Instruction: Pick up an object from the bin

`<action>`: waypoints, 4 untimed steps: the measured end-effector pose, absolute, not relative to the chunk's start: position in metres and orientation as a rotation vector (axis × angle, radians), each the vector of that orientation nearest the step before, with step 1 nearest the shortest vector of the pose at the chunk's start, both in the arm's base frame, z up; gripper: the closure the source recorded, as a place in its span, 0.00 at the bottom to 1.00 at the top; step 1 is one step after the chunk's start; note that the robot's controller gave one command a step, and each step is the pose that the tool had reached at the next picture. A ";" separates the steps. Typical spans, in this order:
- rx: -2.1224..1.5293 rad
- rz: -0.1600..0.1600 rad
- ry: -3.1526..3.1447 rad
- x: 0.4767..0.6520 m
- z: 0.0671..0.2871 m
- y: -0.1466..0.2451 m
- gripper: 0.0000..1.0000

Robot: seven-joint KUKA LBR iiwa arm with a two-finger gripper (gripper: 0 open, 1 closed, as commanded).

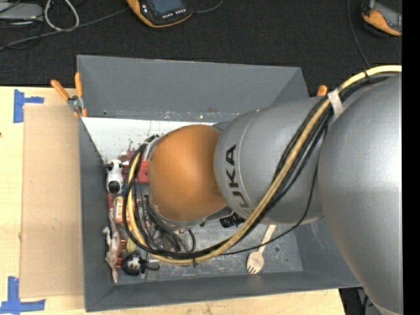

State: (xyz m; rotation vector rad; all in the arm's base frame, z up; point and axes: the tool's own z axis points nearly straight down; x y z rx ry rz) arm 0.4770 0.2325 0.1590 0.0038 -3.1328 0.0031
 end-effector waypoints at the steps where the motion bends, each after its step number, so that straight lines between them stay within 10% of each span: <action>1: -0.004 0.000 -3.139 0.479 0.162 0.231 0.00; 2: 0.064 -0.003 -3.145 0.564 0.088 0.230 0.00; 3: -0.225 -0.003 -3.131 0.579 0.112 0.220 0.00; 4: -0.006 -0.004 -3.145 0.583 0.083 0.226 0.00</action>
Offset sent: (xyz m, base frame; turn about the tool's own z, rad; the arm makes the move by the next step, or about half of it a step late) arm 0.0996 -0.0047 -0.0890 -0.0435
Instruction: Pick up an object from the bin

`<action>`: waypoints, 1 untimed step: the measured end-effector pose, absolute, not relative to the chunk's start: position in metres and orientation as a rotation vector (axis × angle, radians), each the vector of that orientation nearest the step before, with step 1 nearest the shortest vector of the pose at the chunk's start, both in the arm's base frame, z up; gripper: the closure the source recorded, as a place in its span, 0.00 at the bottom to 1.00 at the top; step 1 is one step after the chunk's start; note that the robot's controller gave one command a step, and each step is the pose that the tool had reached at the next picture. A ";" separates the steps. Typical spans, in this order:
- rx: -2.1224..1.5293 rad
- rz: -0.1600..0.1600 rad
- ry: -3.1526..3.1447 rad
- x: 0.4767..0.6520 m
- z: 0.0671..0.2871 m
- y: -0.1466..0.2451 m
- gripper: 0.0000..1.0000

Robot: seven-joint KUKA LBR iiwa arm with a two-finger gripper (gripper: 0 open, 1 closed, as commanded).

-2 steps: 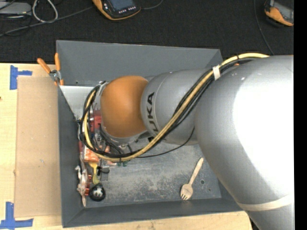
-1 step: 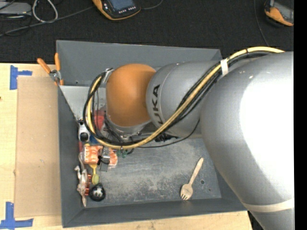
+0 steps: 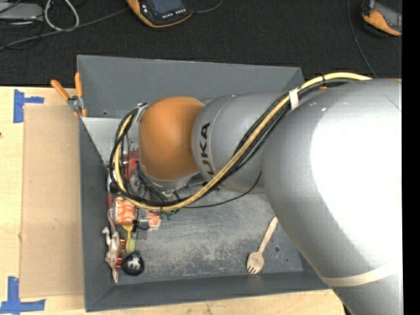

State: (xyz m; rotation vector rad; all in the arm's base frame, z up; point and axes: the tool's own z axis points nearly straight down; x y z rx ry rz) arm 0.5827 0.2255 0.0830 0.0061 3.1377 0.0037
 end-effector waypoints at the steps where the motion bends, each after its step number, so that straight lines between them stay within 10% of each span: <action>1: 0.388 0.009 3.116 0.580 0.072 0.209 0.00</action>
Offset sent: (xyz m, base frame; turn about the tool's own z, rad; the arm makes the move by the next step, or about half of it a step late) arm -0.0089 -0.0318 -0.0130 0.1616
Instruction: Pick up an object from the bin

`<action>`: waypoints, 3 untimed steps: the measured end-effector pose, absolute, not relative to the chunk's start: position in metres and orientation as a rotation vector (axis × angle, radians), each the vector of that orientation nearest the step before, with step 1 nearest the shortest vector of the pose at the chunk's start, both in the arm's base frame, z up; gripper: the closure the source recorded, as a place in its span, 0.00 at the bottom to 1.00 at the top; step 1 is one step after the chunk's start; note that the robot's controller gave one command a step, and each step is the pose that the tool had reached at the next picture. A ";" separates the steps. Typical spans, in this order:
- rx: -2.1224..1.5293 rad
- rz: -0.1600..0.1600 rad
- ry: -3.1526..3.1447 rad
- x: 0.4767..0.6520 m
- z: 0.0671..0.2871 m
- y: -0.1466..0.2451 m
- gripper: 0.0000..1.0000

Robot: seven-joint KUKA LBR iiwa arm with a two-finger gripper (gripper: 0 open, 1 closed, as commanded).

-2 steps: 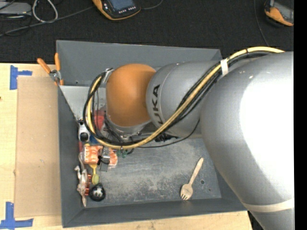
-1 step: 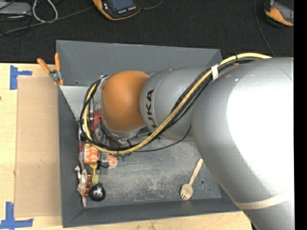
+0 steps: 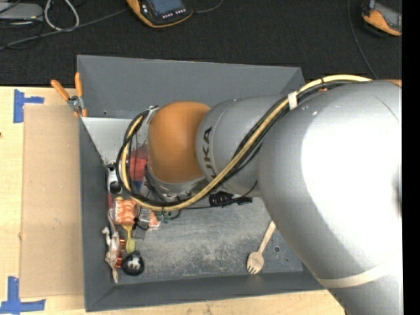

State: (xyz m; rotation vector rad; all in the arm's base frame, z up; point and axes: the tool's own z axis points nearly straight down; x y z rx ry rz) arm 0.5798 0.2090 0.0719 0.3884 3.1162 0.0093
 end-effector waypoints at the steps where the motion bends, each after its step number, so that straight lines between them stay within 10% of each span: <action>1: 0.263 0.004 3.131 0.574 0.069 0.193 1.00; 3: 0.267 0.005 3.131 0.573 0.072 0.193 1.00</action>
Offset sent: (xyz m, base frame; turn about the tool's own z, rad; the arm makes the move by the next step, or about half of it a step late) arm 0.0000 0.0000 0.0000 0.0000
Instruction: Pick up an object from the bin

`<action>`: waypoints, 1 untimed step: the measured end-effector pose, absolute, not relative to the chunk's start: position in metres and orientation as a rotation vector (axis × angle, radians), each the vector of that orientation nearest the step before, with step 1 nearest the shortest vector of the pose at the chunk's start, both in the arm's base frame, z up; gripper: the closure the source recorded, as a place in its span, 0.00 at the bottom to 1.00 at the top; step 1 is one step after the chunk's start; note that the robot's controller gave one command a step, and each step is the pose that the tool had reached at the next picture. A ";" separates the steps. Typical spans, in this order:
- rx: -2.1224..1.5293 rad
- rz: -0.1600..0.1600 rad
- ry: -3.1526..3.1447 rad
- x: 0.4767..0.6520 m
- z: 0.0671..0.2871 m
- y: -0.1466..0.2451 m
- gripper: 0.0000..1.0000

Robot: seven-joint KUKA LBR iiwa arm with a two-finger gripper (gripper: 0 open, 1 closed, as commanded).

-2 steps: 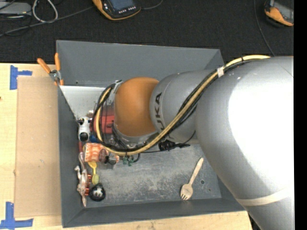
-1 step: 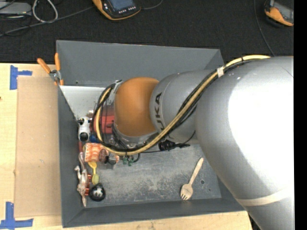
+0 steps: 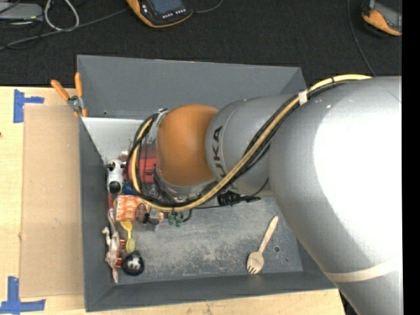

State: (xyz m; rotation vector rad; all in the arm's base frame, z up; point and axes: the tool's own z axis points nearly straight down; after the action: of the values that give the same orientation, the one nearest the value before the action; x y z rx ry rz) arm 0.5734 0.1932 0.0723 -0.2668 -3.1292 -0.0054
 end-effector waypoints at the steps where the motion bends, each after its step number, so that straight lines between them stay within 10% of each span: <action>1: -0.270 -0.006 -3.128 0.573 0.083 0.193 1.00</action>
Offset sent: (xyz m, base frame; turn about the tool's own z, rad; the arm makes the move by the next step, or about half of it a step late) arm -0.0002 -0.0003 0.0274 0.0016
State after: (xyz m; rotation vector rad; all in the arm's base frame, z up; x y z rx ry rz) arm 0.5732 0.1929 0.0827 -0.2700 -3.1282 -0.0058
